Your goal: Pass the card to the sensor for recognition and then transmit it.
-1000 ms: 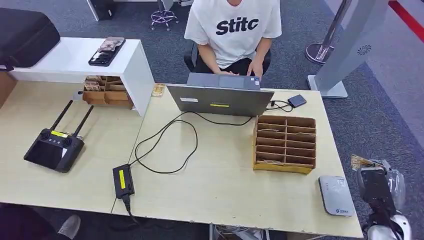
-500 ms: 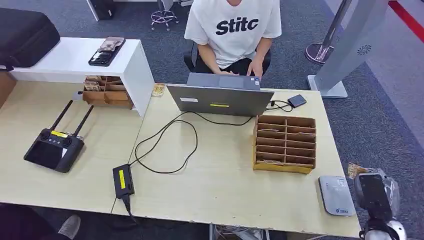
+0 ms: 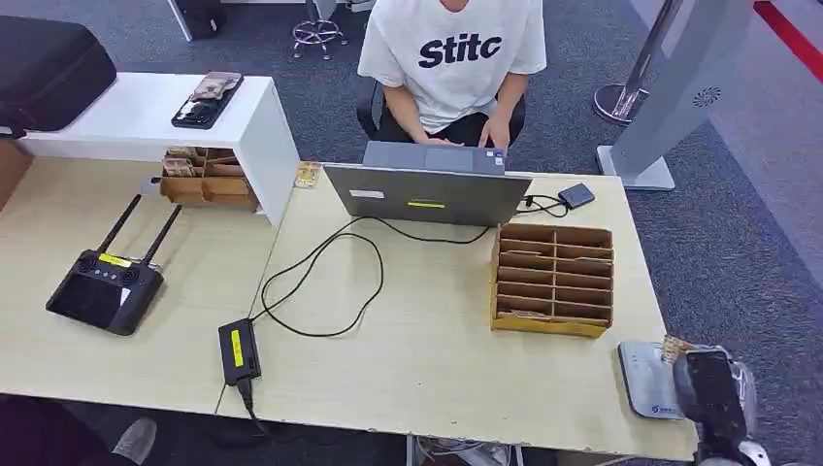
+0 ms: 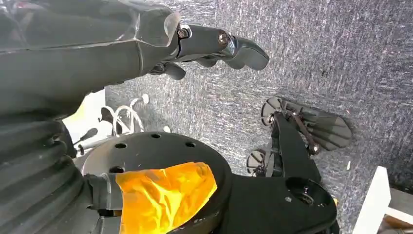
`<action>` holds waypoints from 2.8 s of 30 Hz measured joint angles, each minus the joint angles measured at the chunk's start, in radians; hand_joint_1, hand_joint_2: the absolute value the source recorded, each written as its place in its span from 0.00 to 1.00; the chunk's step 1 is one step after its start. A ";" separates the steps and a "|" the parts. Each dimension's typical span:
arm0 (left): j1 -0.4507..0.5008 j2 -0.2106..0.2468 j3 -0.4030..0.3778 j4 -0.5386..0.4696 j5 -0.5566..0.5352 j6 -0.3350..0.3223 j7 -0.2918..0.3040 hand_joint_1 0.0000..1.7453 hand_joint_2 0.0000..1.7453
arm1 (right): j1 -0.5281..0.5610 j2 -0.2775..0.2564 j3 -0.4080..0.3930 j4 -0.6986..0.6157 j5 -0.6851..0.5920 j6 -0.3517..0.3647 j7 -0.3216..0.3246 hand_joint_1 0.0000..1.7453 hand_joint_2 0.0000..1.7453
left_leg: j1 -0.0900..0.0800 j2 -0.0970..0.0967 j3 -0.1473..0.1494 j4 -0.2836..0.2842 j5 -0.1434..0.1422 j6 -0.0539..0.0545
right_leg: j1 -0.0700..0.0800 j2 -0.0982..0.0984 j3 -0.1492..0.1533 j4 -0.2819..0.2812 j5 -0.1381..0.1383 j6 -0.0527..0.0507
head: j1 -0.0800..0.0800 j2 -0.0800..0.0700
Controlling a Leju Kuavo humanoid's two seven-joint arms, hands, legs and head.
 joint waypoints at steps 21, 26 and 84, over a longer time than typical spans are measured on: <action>0.000 0.000 0.000 0.000 0.000 0.000 0.000 0.00 1.00 | -0.003 0.001 -0.002 0.034 0.007 -0.001 -0.004 1.00 1.00 | 0.000 0.000 0.000 0.000 0.000 0.000 | 0.000 0.000 0.000 0.000 0.000 0.000 | 0.000 0.000; 0.000 0.000 0.000 0.000 0.000 0.000 0.001 0.00 1.00 | -0.003 0.001 -0.002 0.035 0.008 -0.001 -0.004 1.00 1.00 | 0.000 0.000 0.000 0.000 0.000 0.000 | 0.000 0.000 0.000 0.000 0.000 0.000 | 0.000 0.000; -0.003 0.008 -0.067 0.000 0.000 -0.038 0.011 0.00 1.00 | -0.377 -0.054 0.704 -0.438 0.392 -0.030 0.232 1.00 1.00 | 0.000 0.001 0.000 0.000 0.002 -0.001 | 0.000 0.001 0.000 0.001 0.001 -0.001 | 0.000 0.000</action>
